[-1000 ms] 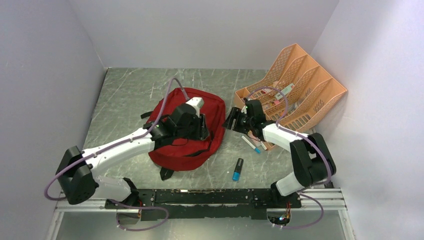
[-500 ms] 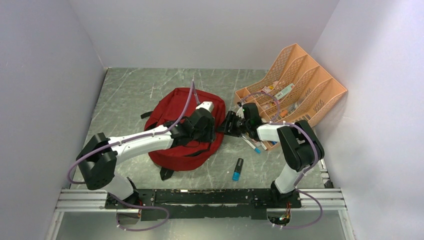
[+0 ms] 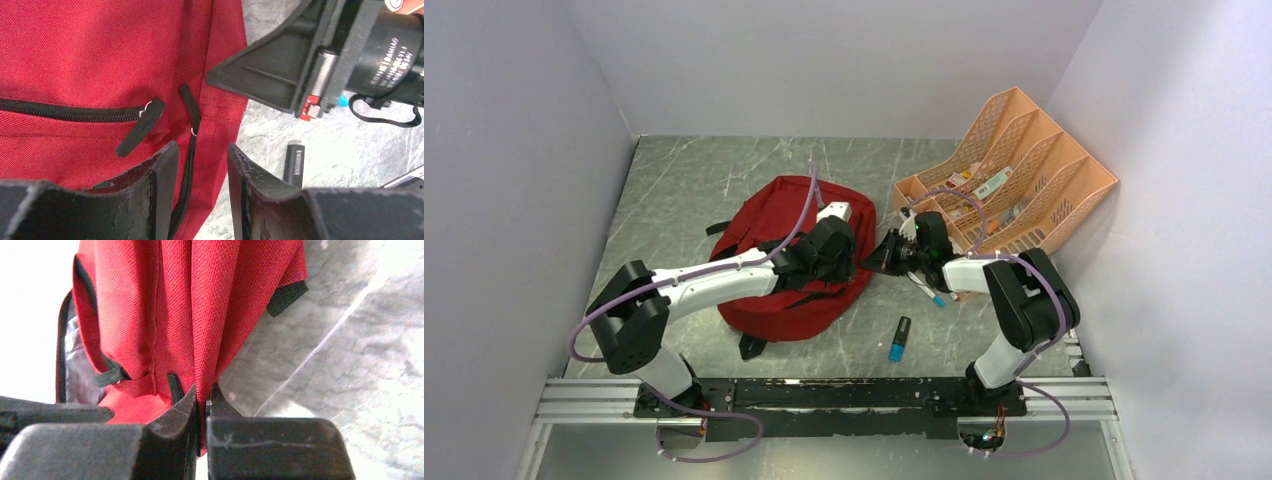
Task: Pack the student bag
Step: Zip the student bag at the center of the board.
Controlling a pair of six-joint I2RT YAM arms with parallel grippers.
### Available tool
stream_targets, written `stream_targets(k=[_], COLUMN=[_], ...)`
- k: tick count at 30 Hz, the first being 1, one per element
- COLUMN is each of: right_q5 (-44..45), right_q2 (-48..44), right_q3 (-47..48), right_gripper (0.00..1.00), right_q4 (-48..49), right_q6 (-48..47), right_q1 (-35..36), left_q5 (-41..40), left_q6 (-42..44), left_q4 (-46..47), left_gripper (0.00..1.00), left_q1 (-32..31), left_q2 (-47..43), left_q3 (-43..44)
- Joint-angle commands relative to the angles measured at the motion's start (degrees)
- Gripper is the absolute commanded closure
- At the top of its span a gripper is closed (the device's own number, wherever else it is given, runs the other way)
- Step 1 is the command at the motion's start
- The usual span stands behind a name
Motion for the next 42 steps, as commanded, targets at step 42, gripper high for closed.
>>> stream_targets(k=[42], right_q5=[-6.5], right_q2=[-11.7], right_q3=[-9.1], right_gripper=[1.0], right_q4=[12.4], right_q6=[1.3], right_q1=[-0.1], left_q5=[-3.4], left_q6=[-1.4], left_q4=[3.0], left_gripper=[0.92], left_q1=[-0.2], left_q2=[7.7], left_q3=[3.5])
